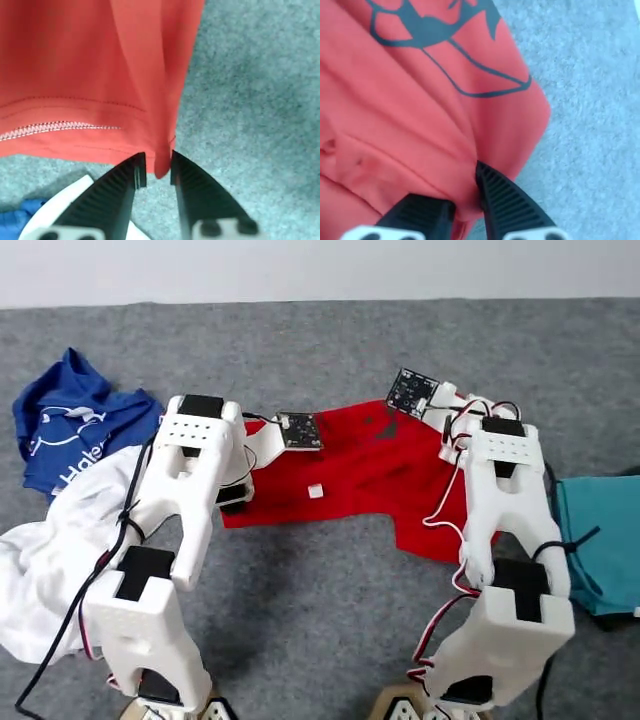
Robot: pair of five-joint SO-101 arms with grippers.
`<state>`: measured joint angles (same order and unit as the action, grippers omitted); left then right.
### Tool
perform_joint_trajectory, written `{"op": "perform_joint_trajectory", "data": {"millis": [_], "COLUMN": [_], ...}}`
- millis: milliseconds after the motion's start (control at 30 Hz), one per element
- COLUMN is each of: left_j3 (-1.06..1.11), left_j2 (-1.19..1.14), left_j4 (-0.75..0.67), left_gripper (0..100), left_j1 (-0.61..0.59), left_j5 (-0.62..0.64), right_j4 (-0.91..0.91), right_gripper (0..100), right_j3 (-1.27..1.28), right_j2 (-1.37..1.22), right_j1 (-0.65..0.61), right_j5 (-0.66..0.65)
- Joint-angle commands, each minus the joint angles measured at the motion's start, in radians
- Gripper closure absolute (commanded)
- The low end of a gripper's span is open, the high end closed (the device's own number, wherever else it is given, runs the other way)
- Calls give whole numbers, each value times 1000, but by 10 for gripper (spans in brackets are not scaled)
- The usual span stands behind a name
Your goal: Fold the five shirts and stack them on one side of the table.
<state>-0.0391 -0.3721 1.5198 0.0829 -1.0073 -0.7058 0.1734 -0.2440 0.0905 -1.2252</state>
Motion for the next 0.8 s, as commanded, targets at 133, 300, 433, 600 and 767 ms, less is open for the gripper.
{"op": "perform_joint_trajectory", "data": {"millis": [133, 300, 433, 600, 767], "left_j3": [-79, -213, -326, -381, -386], "left_j2": [11, 11, 11, 9, 9], "left_j4": [21, 29, 92, 160, 155], "left_gripper": [900, 901, 900, 902, 903], "left_j1": [-23, -74, -95, -86, -112], "left_j5": [-3, 28, 63, 63, 80], "right_j4": [-104, -203, -288, -348, -415], "right_gripper": [989, 962, 816, 800, 800], "right_j3": [-71, -72, -72, -72, -72], "right_j2": [81, 110, 173, 214, 245], "right_j1": [10, -7, -2, 5, 7], "right_j5": [-8, -6, 38, 71, 75]}}
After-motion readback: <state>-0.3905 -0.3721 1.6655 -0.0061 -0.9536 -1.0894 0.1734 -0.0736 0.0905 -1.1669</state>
